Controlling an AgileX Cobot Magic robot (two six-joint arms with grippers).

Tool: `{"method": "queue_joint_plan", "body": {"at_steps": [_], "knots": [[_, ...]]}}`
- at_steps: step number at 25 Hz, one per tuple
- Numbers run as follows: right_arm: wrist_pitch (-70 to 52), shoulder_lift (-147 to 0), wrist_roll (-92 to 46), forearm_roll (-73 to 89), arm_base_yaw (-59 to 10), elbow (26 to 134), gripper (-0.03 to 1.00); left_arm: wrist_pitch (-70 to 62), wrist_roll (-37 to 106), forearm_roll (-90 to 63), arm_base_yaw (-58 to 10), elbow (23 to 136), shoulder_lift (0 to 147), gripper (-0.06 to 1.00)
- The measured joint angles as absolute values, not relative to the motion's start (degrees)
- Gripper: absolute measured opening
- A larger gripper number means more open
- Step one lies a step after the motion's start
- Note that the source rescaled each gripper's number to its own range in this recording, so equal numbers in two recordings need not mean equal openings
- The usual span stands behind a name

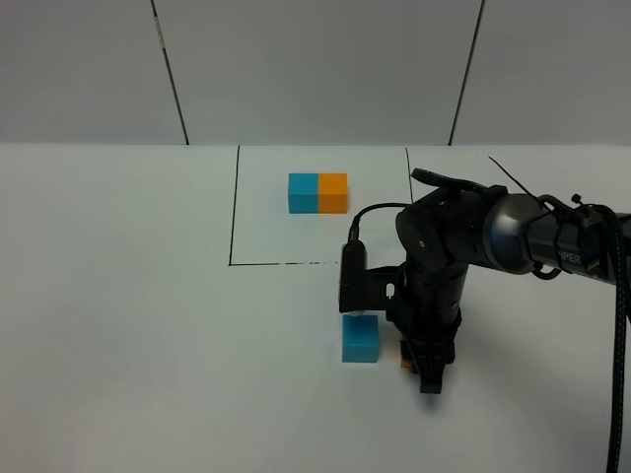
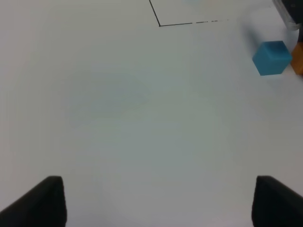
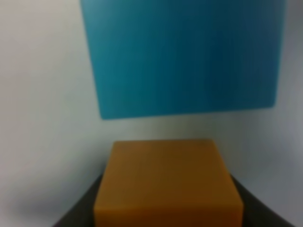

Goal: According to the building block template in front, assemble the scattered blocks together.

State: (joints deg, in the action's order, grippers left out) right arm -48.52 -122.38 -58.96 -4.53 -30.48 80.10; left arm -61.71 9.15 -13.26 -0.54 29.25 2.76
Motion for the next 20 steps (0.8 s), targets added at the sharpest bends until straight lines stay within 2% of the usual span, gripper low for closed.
{"method": "queue_joint_plan", "body": {"at_steps": [20], "knots": [[-47.60,-123.51,-62.40,-3.07,-30.48,81.48,0.00,-61.71,9.15,-13.26,-0.54,29.25,2.76,0.67]]}}
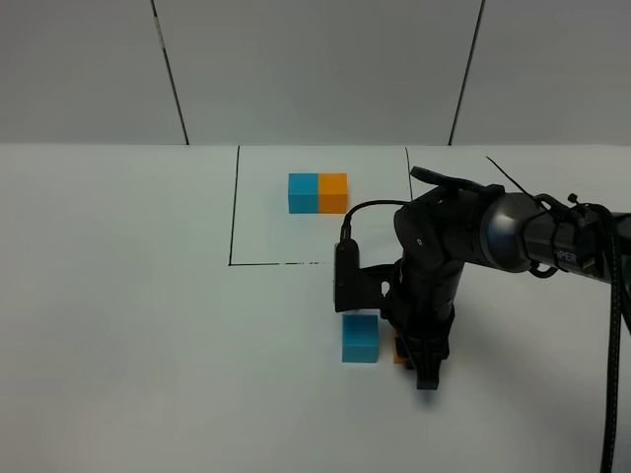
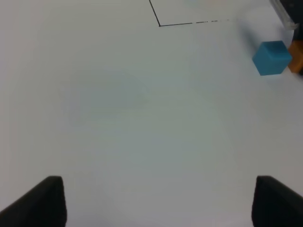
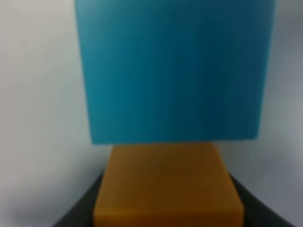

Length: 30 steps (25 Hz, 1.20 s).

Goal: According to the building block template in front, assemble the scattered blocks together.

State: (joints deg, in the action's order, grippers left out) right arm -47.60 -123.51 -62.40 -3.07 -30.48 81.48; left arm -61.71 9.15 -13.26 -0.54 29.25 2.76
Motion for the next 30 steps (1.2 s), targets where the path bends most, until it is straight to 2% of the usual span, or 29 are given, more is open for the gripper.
{"method": "queue_joint_plan", "body": {"at_steps": [6,30], "knots": [[-50.23,-125.29,-62.51,-1.61,-30.48,84.66,0.00,-61.71,9.21,-13.26,-0.54,29.25,2.76,0.67],[-49.83,-125.39,-62.51,0.00,-30.48,84.84,0.00,-61.71,9.22,-13.26,-0.54,29.25,2.76,0.67]]}}
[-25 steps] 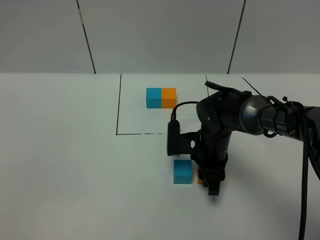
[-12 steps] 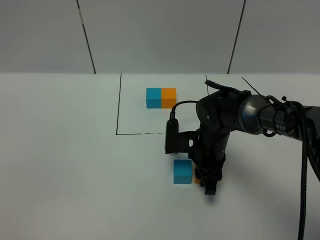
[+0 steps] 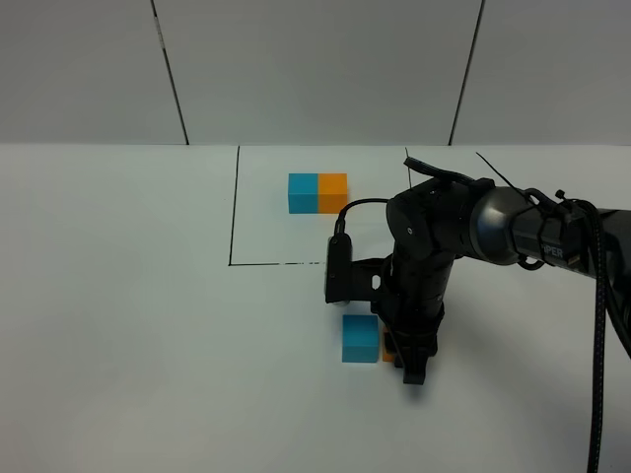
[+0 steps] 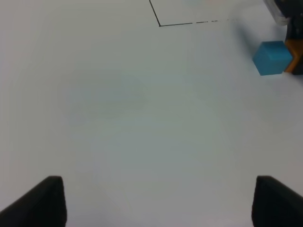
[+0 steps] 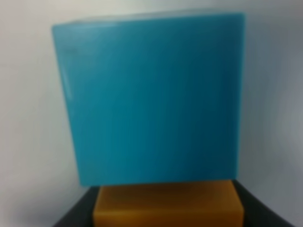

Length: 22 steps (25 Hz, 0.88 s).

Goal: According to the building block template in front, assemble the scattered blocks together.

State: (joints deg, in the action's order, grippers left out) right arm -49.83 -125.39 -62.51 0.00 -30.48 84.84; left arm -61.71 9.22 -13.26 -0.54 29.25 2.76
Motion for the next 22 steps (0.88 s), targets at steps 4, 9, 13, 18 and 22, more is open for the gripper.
{"method": "queue_joint_plan", "body": {"at_steps": [4,9,13,18,22], "knots": [[-49.77,-125.39,-62.51,0.00,-30.90,84.84,0.00,-61.71,9.22,-13.26,-0.54,29.25,2.76,0.67],[-49.60,-125.39,-62.51,0.00,-31.38,84.84,0.00,-61.71,9.22,-13.26,-0.54,29.25,2.76,0.67],[-49.60,-125.39,-62.51,0.00,-31.38,84.84,0.00,-61.71,9.16,-13.26,-0.54,29.25,2.76,0.67],[-49.60,-125.39,-63.71,0.00,-31.44,84.84,0.00,-61.71,9.16,-13.26,-0.54,29.25,2.76,0.67],[-49.60,-125.39,-64.27,0.00,-31.49,84.84,0.00,-61.71,9.16,-13.26,-0.54,29.25,2.76,0.67]]}}
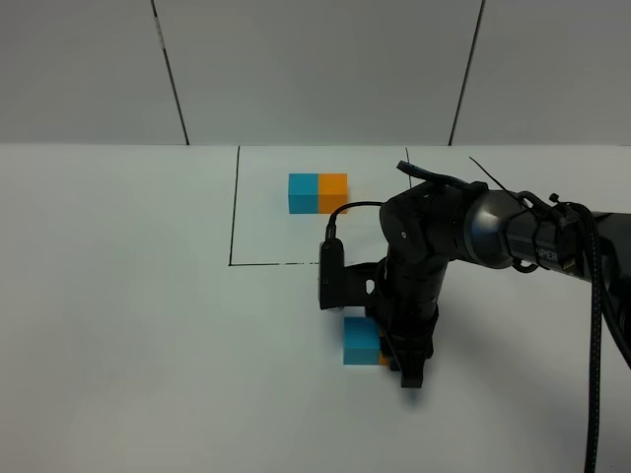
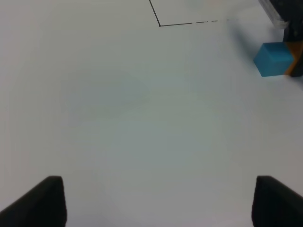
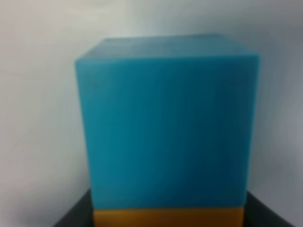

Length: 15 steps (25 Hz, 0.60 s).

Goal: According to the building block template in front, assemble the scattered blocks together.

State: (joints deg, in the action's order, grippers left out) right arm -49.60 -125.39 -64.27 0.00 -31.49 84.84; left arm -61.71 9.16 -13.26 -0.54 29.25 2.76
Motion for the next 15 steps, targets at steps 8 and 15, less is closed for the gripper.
{"method": "queue_joint_plan", "body": {"at_steps": [8,15], "knots": [[-49.58,-125.39,-64.34,0.00,-31.49,84.84,0.00,-61.71,9.16,-13.26,-0.54,29.25,2.76,0.67],[-49.58,-125.43,-64.39,0.00,-31.49,84.84,0.00,-61.71,9.16,-13.26,-0.54,29.25,2.76,0.67]]}}
